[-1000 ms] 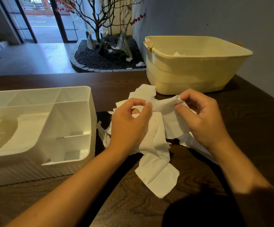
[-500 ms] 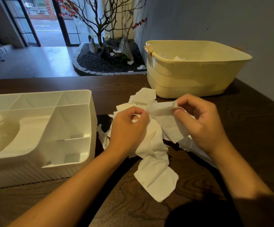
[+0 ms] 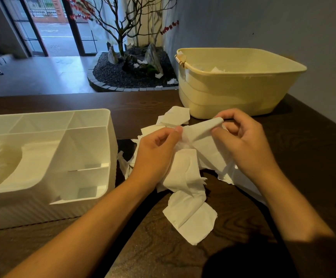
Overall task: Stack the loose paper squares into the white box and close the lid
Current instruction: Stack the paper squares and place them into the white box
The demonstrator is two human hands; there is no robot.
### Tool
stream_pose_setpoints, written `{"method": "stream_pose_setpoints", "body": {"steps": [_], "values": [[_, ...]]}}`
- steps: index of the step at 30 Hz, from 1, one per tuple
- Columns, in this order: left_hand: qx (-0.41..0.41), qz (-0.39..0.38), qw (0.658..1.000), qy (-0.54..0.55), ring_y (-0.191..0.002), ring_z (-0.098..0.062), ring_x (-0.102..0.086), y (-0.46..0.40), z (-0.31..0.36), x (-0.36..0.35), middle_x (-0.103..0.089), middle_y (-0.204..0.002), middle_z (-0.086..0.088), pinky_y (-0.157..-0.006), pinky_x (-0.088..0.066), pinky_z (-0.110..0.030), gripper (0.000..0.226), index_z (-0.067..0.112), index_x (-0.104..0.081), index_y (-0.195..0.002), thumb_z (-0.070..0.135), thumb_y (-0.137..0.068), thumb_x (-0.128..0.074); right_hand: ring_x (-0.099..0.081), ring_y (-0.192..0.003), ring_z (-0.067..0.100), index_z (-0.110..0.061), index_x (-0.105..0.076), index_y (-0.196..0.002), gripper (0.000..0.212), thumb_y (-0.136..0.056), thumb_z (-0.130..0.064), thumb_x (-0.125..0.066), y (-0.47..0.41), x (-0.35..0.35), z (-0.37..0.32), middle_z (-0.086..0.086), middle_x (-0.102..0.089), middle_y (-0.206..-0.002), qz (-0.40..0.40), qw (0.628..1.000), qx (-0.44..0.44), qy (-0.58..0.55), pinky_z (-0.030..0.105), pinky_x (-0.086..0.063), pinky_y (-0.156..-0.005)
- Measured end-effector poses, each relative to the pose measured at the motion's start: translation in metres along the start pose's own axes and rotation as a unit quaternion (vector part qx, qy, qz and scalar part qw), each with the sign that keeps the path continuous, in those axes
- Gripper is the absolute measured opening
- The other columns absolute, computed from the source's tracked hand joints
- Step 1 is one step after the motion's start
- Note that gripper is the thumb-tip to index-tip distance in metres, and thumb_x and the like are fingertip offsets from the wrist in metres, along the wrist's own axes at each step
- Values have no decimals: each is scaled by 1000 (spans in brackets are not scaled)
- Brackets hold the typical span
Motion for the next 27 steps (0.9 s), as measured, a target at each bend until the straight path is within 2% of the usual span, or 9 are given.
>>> {"method": "stream_pose_setpoints", "body": {"steps": [3,5,7,11,13,16,21,24,27], "values": [[24,13,1000,16,-80,-9,-68,1,-3,0,-74,-86,4,-68,-53,-18,27,19,-73,-84,33,-100,-56,-64,-80,28,-14,-68,-92,7,-93,-20,-65,-1,3,4,5,-69,-75,15,1000,-14,18,46,-52,-69],[51,33,997,42,-82,-14,-70,1,-7,2,-75,-86,1,-72,-56,-24,31,17,-73,-85,36,-101,-54,-61,-70,14,-14,-70,-89,9,-94,-20,-65,-3,8,7,-5,-66,-69,32,999,-18,34,36,-51,-67],[76,51,994,53,-84,-21,-72,1,-10,5,-75,-89,-5,-76,-58,-31,36,16,-75,-88,40,-101,-51,-61,-72,2,-18,-72,-88,10,-94,-21,-65,-4,12,9,-13,-67,-72,53,997,-20,44,22,-49,-66],[79,46,994,56,-74,-13,-67,1,-10,4,-73,-83,-8,-63,-52,-18,48,7,-71,-83,48,-98,-52,-66,-82,7,-21,-76,-89,12,-94,-25,-65,-3,18,11,-8,-71,-80,90,994,-27,53,18,-50,-66],[59,21,997,42,-74,-8,-66,1,-7,1,-72,-79,1,-64,-52,-15,36,13,-71,-80,44,-95,-59,-65,-81,6,-23,-75,-87,11,-93,-24,-66,-3,17,9,-10,-71,-78,91,993,-16,72,20,-50,-67],[58,-11,997,40,-80,-9,-71,2,-7,-2,-75,-85,9,-67,-57,-19,12,20,-73,-92,31,-91,-68,-62,-76,2,-21,-73,-83,10,-92,-23,-67,-1,14,4,-10,-68,-74,79,994,-5,72,21,-50,-67],[61,-3,998,28,-86,-17,-72,2,-6,-1,-76,-90,0,-75,-57,-29,27,18,-73,-87,40,-95,-60,-55,-65,5,-15,-71,-79,17,-92,-25,-67,0,4,-1,0,-64,-68,20,999,-4,50,28,-45,-59],[59,18,997,46,-82,-23,-66,3,-5,1,-71,-93,-18,-74,-52,-34,43,0,-70,-91,39,-98,-57,-45,-56,9,-13,-69,-78,19,-93,-24,-66,-1,1,1,2,-51,-54,-8,999,-13,50,32,-38,-57],[45,13,998,43,-80,-18,-65,2,-4,0,-72,-87,-8,-71,-50,-29,40,4,-70,-88,38,-100,-54,-42,-57,12,-15,-70,-88,10,-93,-22,-66,-1,2,3,-3,-47,-52,-14,999,-28,21,32,-39,-57]]}}
Point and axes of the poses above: each hand's wrist, its own y-axis away from the middle knuckle, its own x-axis out of the back of the hand, z = x × y, the point moved 8 cm from there along -y, towards the middle knuckle
